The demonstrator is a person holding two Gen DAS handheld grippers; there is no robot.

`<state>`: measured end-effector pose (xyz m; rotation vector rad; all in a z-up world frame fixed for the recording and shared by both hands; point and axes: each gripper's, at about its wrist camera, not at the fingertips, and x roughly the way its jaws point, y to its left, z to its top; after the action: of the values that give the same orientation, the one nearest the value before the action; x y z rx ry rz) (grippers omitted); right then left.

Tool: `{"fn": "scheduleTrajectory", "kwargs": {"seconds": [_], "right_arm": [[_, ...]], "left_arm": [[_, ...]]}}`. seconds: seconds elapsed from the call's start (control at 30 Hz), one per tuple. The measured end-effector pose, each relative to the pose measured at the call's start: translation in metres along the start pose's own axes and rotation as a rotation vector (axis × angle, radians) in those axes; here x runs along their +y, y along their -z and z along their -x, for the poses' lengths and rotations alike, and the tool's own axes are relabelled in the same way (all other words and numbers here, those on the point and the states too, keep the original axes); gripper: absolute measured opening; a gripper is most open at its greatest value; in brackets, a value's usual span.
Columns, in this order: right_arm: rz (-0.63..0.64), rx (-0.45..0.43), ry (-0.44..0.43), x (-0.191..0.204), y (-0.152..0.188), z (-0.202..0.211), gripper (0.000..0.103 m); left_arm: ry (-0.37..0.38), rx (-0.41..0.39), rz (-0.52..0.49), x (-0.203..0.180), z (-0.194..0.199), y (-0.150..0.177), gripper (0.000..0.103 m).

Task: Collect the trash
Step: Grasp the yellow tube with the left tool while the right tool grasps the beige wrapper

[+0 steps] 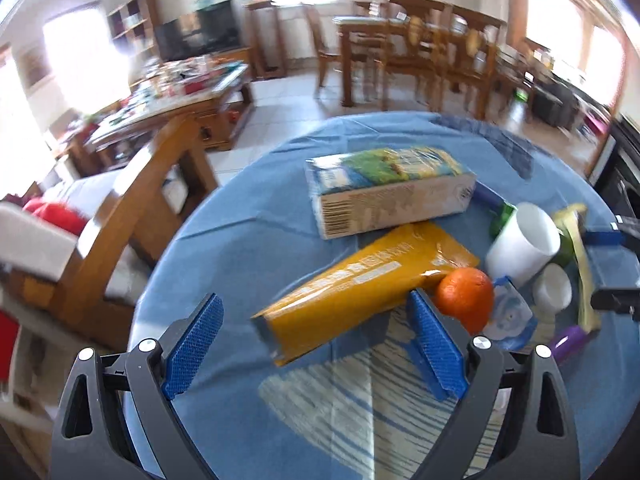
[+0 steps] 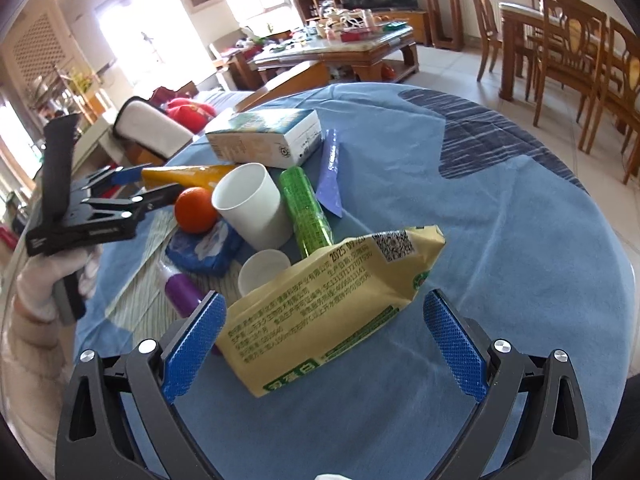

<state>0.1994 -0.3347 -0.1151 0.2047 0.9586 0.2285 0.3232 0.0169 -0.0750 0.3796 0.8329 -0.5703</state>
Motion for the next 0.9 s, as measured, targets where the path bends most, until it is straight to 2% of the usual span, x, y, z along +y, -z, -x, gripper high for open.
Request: {"fn": "scheduleTrajectory", "kwargs": {"seconds": [0.1, 0.13, 0.17, 0.2, 0.3, 0.37, 0.47, 0.5, 0.67, 0.73, 0.77, 0.9], "right_arm": [[0.013, 0.01, -0.005, 0.002, -0.002, -0.005, 0.093], [0.017, 0.009, -0.005, 0.004, -0.002, -0.006, 0.092], [0.022, 0.008, -0.002, 0.006, -0.002, -0.007, 0.091], [0.026, 0.007, -0.001, 0.007, -0.003, -0.008, 0.088], [0.041, 0.014, 0.011, 0.011, -0.003, -0.011, 0.077], [0.049, 0.005, 0.024, 0.012, -0.003, -0.012, 0.069], [0.042, 0.004, 0.025, 0.012, -0.003, -0.012, 0.047], [0.039, 0.003, 0.025, 0.011, -0.003, -0.012, 0.041], [0.009, -0.017, 0.015, 0.011, 0.0, -0.006, 0.029], [-0.002, -0.033, 0.018, 0.012, 0.002, 0.0, 0.021], [-0.006, -0.041, 0.019, 0.012, 0.003, 0.004, 0.012], [-0.024, -0.068, 0.003, 0.012, 0.009, 0.02, 0.011]], "left_arm": [[0.067, 0.003, -0.026, -0.004, -0.005, 0.003, 0.086], [0.086, 0.001, -0.021, -0.004, -0.005, 0.004, 0.073], [0.111, 0.015, -0.011, -0.004, -0.007, 0.004, 0.05], [0.15, 0.044, 0.007, -0.005, -0.011, 0.006, 0.044], [0.133, 0.042, -0.014, -0.013, -0.008, 0.009, 0.029], [0.147, 0.036, 0.002, -0.017, -0.004, 0.009, 0.018], [0.168, 0.02, 0.045, -0.018, 0.001, 0.012, 0.009], [0.165, 0.015, 0.056, -0.018, 0.003, 0.015, 0.009], [0.164, -0.031, 0.098, -0.021, 0.018, 0.015, 0.007], [0.161, -0.051, 0.104, -0.023, 0.026, 0.017, 0.007], [0.155, -0.055, 0.104, -0.025, 0.028, 0.018, 0.007], [0.142, -0.076, 0.135, -0.024, 0.036, 0.022, 0.006]]}}
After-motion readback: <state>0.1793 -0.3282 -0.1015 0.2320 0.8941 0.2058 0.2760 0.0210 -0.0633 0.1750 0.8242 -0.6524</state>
